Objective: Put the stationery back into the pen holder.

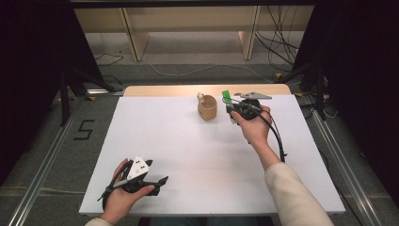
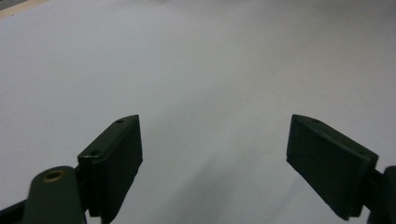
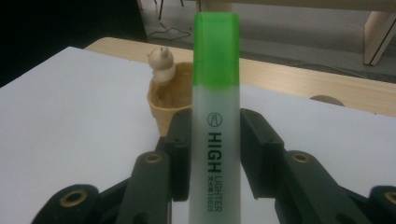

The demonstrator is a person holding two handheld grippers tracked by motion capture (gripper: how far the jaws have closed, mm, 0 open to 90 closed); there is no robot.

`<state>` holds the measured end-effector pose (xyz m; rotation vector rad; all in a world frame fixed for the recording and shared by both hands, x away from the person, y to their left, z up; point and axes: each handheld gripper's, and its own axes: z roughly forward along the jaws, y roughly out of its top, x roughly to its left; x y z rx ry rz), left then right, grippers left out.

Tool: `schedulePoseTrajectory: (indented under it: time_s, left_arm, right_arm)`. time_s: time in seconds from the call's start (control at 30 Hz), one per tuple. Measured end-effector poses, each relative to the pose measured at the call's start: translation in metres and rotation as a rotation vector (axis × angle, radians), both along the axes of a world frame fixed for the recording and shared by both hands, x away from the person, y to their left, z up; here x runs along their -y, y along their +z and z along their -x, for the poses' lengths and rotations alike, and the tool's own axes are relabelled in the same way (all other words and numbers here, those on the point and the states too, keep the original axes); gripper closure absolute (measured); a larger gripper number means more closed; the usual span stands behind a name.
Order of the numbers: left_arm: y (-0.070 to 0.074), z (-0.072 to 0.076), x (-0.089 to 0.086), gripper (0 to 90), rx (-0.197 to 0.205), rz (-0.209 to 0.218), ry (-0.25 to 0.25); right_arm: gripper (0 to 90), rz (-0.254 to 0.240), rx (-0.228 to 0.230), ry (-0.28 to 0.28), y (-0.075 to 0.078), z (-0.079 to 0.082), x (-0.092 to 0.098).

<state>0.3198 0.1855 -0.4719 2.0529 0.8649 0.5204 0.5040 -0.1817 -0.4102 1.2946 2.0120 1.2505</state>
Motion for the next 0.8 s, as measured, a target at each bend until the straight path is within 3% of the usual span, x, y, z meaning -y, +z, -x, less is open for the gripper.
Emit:
schedulePoseTrajectory:
  time_s: [0.8]
  left_arm:
    - [0.0, 0.0, 0.001, 18.3, 0.002, 0.002, -0.001]
  right_arm:
    - [66.7, -0.001, 0.007, 0.012, 0.001, -0.01, -0.017]
